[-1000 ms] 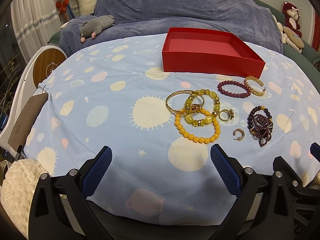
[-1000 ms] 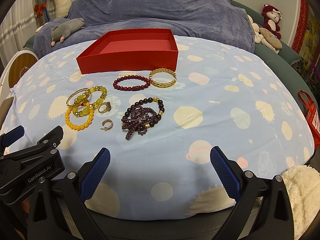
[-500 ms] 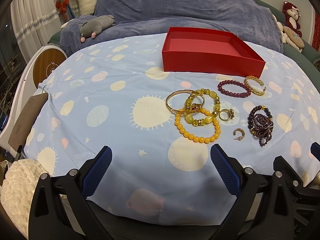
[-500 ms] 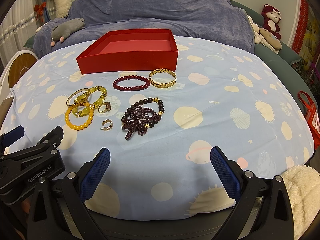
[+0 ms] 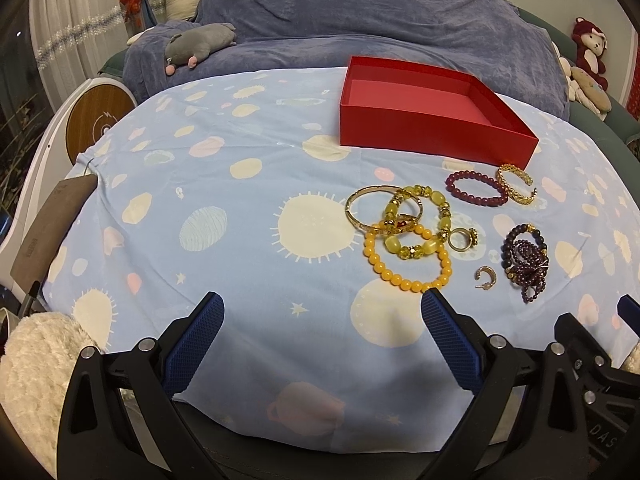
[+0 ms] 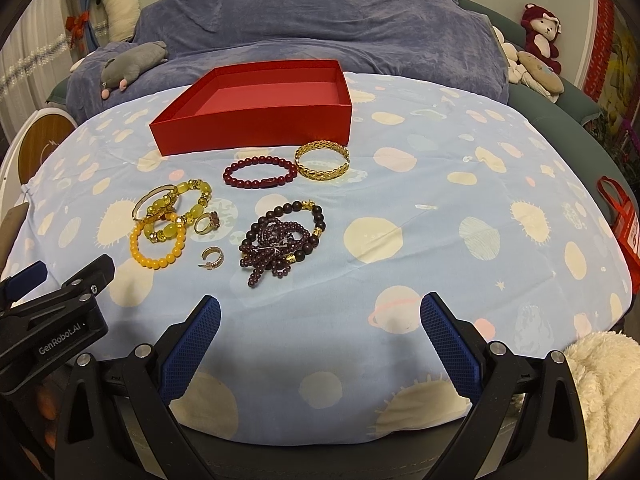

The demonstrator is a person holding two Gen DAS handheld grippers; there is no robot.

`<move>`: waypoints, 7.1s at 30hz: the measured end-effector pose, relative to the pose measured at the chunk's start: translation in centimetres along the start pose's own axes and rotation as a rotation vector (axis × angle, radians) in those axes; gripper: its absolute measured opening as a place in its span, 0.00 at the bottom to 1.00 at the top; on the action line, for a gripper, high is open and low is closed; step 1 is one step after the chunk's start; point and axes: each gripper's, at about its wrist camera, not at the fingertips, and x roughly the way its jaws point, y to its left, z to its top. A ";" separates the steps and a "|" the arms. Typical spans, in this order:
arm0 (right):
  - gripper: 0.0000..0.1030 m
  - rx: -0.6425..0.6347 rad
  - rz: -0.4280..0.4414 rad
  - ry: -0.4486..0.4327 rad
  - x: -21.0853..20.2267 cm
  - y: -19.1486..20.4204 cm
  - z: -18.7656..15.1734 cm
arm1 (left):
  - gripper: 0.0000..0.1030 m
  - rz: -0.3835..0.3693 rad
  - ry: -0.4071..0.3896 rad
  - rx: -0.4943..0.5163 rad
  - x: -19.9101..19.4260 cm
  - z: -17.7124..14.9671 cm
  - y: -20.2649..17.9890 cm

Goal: Organize jewelry

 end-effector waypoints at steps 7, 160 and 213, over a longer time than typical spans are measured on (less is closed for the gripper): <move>0.93 0.000 0.003 -0.012 0.1 -0.1 0.3 | 0.92 -0.045 0.072 -0.044 0.6 0.9 0.4; 0.34 0.054 0.159 -0.007 3.6 -4.6 16.7 | 0.73 -0.101 0.023 0.072 5.4 16.0 -2.8; 0.08 0.046 0.135 0.191 6.8 -2.0 4.3 | 0.11 -0.208 0.175 -0.011 7.9 7.4 -3.4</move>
